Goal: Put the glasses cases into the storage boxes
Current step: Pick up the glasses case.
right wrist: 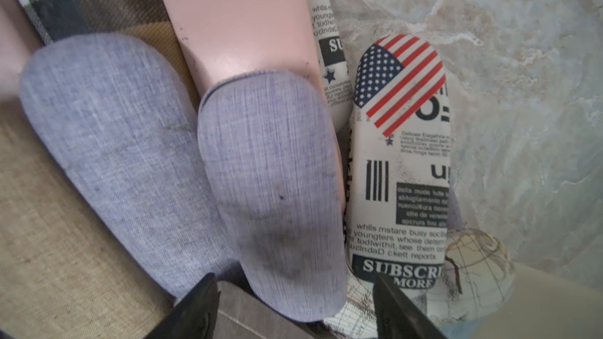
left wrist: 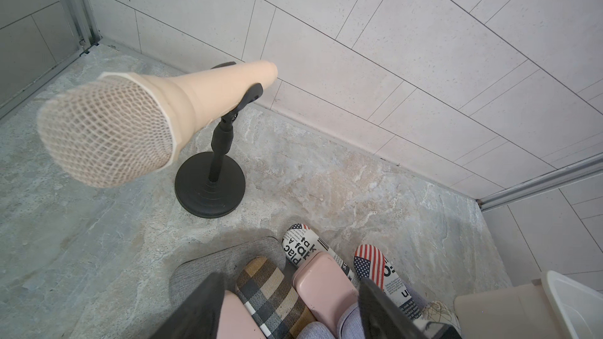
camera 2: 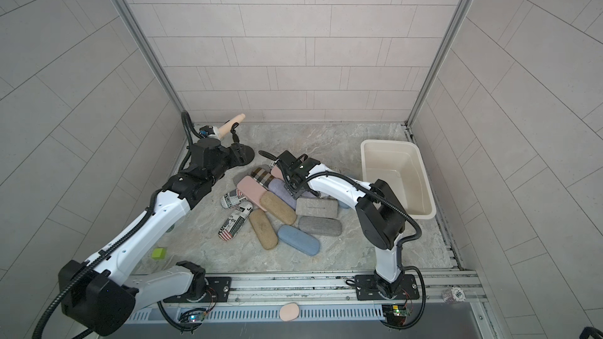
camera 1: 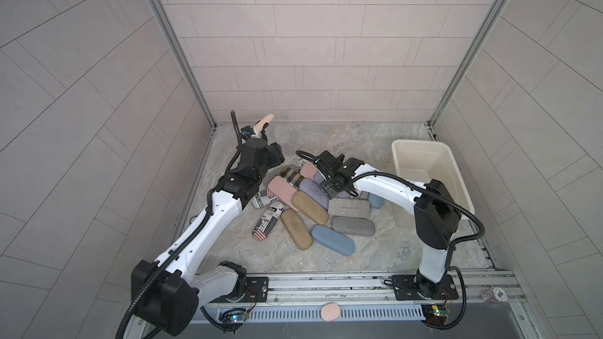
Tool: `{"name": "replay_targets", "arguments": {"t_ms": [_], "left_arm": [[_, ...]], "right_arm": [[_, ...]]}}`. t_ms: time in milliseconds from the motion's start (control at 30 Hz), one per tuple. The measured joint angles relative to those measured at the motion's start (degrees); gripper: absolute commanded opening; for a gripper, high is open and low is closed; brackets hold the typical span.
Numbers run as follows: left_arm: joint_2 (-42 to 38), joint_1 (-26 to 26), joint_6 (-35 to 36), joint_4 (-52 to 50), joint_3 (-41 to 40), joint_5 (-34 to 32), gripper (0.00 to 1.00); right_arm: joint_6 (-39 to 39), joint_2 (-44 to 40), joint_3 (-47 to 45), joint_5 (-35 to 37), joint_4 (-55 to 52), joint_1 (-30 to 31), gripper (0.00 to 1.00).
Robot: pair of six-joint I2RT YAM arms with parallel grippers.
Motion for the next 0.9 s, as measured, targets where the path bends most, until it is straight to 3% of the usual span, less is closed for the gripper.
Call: {"name": "replay_targets", "arguments": {"t_ms": [200,333,567,900], "left_arm": [[0.0,0.5,-0.3,0.3,0.0,1.0,0.72],[0.0,0.9,-0.3,0.5,-0.1,1.5,0.72],[0.0,1.0,-0.3,0.7,-0.1,2.1,0.72],[0.0,1.2,-0.3,0.8,-0.1,3.0,0.72]], "right_arm": [[-1.4,2.4,1.4,-3.1,1.0,-1.1,0.85],[-1.7,4.1,1.5,-3.9,2.0,-1.1,0.85],[-1.5,5.5,1.6,-2.0,4.0,-1.1,0.67],[-1.7,5.7,1.4,-0.7,5.0,-1.1,0.61]]}}
